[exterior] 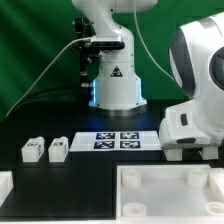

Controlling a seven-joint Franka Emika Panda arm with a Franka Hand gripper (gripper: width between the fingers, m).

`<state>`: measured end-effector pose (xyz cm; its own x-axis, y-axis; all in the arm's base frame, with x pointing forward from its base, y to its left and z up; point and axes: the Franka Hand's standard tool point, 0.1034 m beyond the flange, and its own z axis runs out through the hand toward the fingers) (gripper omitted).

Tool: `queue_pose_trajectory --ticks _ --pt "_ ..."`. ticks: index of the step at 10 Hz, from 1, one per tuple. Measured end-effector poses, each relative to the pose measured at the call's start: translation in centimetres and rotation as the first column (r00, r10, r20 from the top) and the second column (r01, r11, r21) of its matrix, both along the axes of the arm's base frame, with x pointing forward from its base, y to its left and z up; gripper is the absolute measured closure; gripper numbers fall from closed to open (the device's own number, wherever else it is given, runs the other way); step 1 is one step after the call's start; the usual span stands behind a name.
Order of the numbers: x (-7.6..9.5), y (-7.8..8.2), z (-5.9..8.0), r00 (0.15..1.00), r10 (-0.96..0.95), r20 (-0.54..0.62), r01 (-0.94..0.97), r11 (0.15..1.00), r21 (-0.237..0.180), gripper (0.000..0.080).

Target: Assemble one leg

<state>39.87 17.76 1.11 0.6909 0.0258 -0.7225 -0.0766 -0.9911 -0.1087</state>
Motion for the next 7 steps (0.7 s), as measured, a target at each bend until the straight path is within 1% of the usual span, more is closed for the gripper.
queue_pose_trajectory --ticks 7 --pt "0.0 0.0 0.0 1.0 0.0 0.0 0.0 1.0 0.0 0.0509"
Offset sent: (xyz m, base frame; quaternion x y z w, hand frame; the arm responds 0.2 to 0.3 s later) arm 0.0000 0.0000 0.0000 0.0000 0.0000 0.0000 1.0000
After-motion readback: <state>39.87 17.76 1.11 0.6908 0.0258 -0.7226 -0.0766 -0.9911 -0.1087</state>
